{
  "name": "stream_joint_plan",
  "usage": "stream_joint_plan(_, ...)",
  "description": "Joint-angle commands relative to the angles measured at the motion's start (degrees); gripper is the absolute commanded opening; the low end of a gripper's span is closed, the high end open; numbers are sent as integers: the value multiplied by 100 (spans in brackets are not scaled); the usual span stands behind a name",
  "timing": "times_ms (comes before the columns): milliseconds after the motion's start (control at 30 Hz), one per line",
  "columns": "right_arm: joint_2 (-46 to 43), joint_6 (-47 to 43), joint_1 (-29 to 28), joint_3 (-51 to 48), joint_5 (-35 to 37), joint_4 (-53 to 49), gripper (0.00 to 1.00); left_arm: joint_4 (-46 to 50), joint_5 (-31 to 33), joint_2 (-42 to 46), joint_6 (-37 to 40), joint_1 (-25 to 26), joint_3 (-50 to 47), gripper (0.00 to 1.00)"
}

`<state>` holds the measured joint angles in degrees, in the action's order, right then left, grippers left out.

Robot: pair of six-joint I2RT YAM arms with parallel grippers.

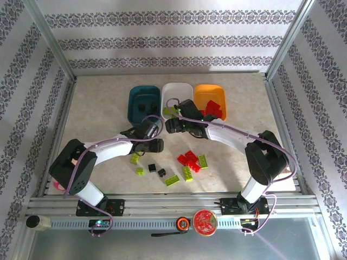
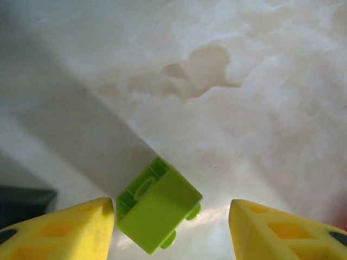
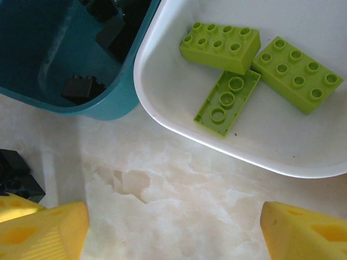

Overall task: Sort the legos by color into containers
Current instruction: Move the lego to the center of the table, then pick up the lego from the center of the table.

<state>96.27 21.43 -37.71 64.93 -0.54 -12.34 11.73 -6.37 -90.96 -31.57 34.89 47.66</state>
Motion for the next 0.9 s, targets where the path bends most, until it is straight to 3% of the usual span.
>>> stream_joint_plan(0,-136,159,-19,-138,-62,75,83,-595,-586,-60,-226,77,139,57)
stream_joint_plan(167,-11,13,-136,-116,-341,72,83,-340,-173,685,-240,77,-41,58)
stream_joint_plan(400,525,-352,-669,199,-693,-31,84,527,936,2258,-305,-206,-773,69)
stream_joint_plan(567,1034,-378,-1021,561,-711,-132,84,866,1340,3116,-437,-506,-1266,78)
stream_joint_plan(867,1667,-94,-1154,868,-636,-293,77,1069,1681,3392,-501,-580,-1415,91)
